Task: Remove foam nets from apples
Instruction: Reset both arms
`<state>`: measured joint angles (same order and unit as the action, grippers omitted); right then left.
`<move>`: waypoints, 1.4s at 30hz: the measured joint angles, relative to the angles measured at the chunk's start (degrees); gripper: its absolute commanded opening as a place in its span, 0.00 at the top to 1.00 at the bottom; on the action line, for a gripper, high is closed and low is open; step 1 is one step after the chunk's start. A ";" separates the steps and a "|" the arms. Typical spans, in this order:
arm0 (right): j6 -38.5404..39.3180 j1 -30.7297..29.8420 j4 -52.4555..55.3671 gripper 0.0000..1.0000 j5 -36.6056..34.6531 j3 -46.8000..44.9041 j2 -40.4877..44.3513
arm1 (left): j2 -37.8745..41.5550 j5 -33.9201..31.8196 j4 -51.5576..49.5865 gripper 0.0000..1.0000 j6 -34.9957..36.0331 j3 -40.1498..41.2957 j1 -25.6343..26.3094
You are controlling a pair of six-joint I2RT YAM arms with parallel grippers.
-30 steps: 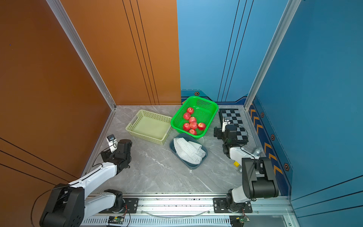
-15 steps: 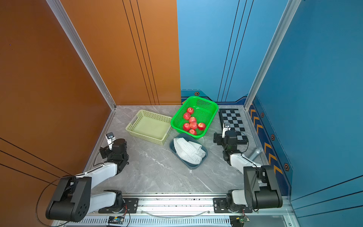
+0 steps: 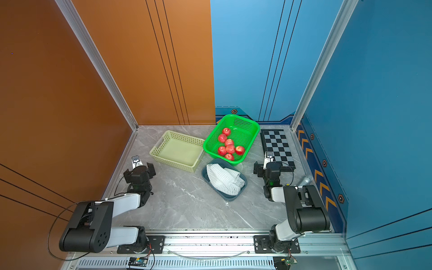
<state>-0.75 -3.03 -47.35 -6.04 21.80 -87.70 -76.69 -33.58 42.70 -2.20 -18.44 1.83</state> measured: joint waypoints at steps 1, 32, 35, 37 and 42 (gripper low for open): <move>-0.17 0.04 -1.05 0.00 -0.17 -0.33 -0.20 | 0.00 0.90 0.07 0.02 0.46 0.00 0.02; -1.22 0.02 -4.98 0.00 -3.28 -1.03 -0.24 | -7.63 10.10 13.22 0.02 1.01 3.13 2.78; -1.22 0.02 -4.98 0.00 -3.28 -1.03 -0.24 | -11.89 10.51 16.20 0.02 1.36 2.99 2.89; -1.22 0.02 -4.98 0.00 -3.28 -1.03 -0.24 | -13.51 10.67 16.87 0.02 1.84 2.54 3.41; -1.22 0.02 -4.98 0.00 -3.30 -1.05 -0.24 | -13.79 10.67 17.77 0.02 2.91 1.11 4.61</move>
<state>-1.98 -3.01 -52.34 -9.34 20.75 -87.94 -90.48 -22.92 60.47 0.71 -17.32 6.44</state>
